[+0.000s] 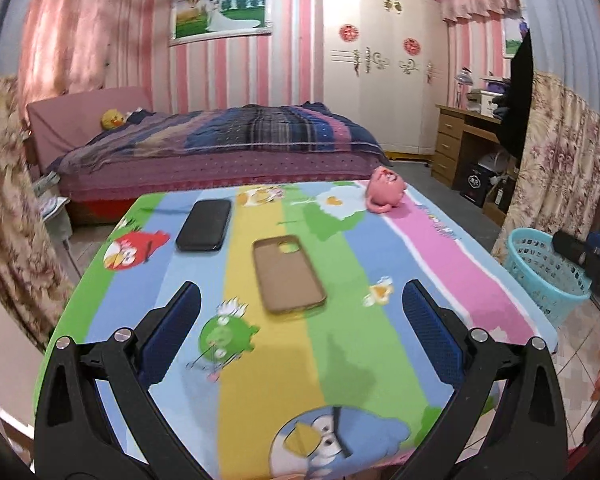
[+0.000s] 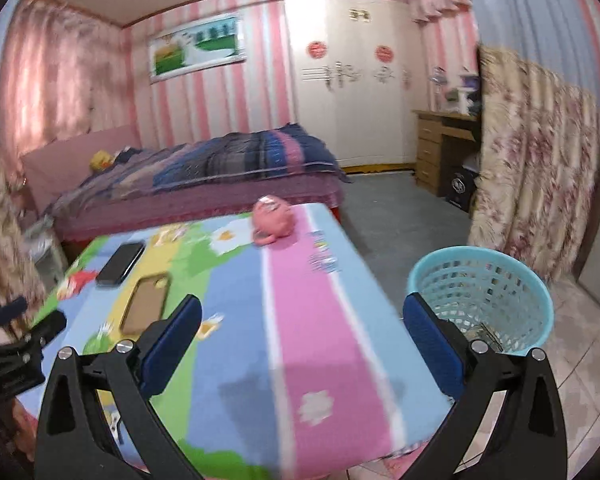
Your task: Collect trash
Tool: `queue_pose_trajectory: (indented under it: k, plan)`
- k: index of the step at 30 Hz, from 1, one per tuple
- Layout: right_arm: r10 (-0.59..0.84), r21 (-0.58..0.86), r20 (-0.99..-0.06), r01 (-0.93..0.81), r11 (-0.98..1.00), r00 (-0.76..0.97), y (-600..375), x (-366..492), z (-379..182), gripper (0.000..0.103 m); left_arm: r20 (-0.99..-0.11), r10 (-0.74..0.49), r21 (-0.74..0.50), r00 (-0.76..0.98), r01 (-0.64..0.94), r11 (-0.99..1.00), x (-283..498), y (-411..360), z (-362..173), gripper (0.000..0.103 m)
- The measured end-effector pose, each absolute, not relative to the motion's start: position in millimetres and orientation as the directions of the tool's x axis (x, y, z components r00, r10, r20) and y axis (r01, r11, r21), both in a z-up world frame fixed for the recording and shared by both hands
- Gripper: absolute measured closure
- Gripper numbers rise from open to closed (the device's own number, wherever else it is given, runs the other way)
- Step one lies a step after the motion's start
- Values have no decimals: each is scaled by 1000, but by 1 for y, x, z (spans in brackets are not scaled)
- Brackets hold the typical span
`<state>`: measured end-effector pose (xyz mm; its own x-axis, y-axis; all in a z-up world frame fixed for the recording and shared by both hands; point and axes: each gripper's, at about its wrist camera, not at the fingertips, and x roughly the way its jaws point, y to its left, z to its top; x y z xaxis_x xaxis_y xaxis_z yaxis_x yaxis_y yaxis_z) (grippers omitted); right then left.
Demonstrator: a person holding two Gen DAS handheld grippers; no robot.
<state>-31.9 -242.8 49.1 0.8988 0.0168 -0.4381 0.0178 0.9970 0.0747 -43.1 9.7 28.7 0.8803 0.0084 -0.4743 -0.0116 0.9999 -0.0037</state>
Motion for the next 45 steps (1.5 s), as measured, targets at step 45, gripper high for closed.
queue_pose_trajectory:
  k: [45]
  plan:
    - [58, -34, -359, -75, 997, 931, -172, -51, 36, 5, -432, 68, 1, 899, -75, 997, -55, 38, 21, 5]
